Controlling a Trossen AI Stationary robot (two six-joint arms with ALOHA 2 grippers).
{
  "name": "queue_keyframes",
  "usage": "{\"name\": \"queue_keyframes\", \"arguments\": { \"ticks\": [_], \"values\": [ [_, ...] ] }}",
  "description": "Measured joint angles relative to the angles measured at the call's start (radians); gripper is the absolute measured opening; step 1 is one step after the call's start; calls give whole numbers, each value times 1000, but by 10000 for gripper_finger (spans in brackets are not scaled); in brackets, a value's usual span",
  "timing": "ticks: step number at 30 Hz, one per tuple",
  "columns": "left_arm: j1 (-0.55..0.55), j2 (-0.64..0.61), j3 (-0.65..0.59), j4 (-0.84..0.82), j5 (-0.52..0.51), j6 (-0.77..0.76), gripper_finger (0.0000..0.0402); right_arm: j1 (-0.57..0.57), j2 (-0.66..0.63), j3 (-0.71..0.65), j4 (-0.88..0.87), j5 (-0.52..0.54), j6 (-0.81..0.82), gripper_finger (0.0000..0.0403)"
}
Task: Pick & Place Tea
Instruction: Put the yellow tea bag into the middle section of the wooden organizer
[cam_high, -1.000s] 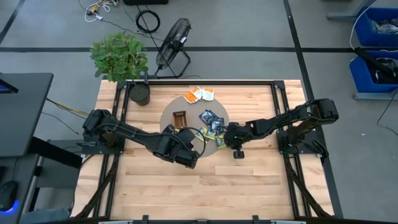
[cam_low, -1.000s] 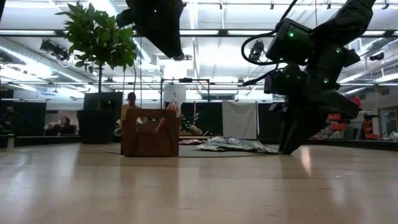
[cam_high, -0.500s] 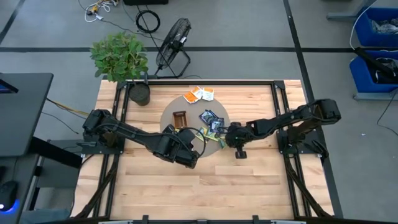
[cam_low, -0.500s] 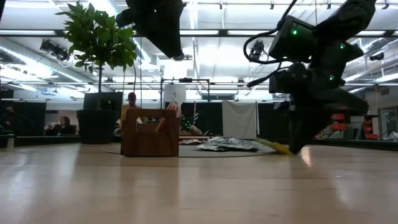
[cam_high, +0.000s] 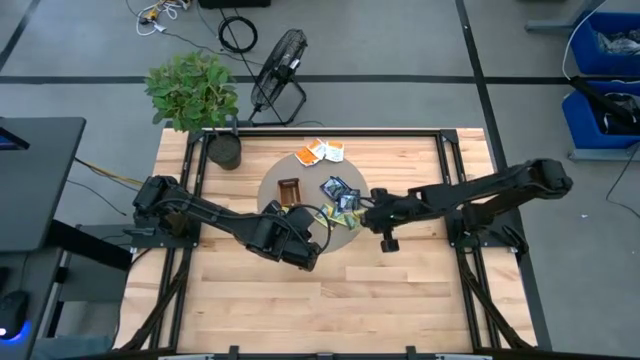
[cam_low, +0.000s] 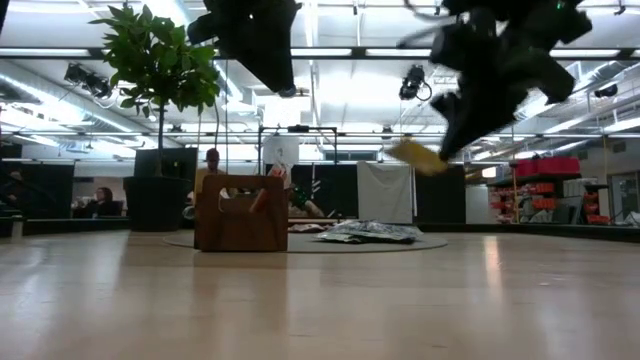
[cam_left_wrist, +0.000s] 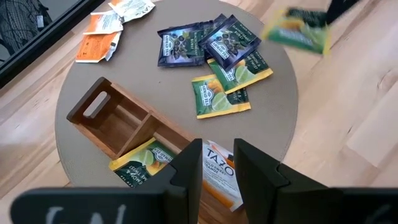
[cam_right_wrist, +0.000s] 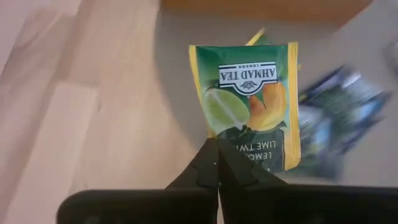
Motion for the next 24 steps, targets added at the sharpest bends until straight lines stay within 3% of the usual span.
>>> {"name": "queue_keyframes", "arguments": {
  "ticks": [6, 19, 24],
  "values": [
    [15, -5, 0, 43, -17, 33, 96, 42, -71, 17, 43, 159, -160, 0],
    [91, -61, 0, 383, -5, 285, 96, 160, -85, 17, 68, 499, -447, 0],
    [145, -85, 0, 431, 19, 285, 96, 190, -85, 17, 89, 555, -531, 0]
  ]
}}
